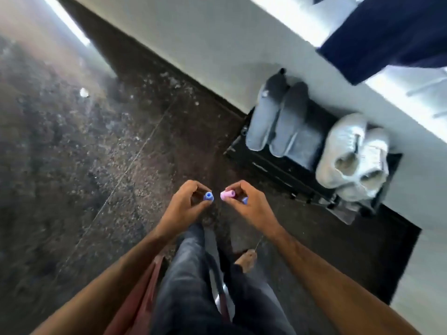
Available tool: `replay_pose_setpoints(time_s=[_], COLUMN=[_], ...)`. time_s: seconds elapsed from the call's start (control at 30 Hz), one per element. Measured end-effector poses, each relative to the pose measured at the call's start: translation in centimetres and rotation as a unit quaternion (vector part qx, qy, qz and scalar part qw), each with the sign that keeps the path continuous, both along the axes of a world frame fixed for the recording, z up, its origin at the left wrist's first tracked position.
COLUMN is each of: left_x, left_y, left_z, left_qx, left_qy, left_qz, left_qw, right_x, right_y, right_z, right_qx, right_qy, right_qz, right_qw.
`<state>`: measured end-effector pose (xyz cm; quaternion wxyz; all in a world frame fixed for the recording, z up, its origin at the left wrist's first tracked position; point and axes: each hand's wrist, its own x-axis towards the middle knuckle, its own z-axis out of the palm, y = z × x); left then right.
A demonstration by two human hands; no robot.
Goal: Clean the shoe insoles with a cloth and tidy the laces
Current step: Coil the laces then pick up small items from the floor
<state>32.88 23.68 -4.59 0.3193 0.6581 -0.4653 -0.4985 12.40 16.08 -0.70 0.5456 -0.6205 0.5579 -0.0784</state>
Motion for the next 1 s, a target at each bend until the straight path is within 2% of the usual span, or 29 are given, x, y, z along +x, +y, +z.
replay_pose_setpoints(time_s=[0.23, 0.5, 0.77, 1.0], left_x=[-12.6, -34.3, -51.6, -62.3], left_y=[-1.1, 2.1, 2.7, -1.7], left_z=[6.5, 11.6, 10.6, 6.0], left_qx=[-0.043, -0.048, -0.031, 0.013], left_qy=[-0.006, -0.029, -0.039, -0.044], left_qz=[-0.099, -0.274, -0.366, -0.392], left_qw=[0.994, 0.960, 0.929, 0.919], right_x=[-14.2, -38.0, -53.8, -63.6], right_y=[4.4, 14.2, 18.6, 14.3], right_z=[5.8, 9.6, 7.9, 3.0], right_qx=[-0.070, -0.097, -0.056, -0.037], right_qy=[-0.020, -0.038, 0.007, 0.026], right_qz=[-0.092, -0.269, -0.398, -0.434], right_qw=[0.993, 0.958, 0.916, 0.900])
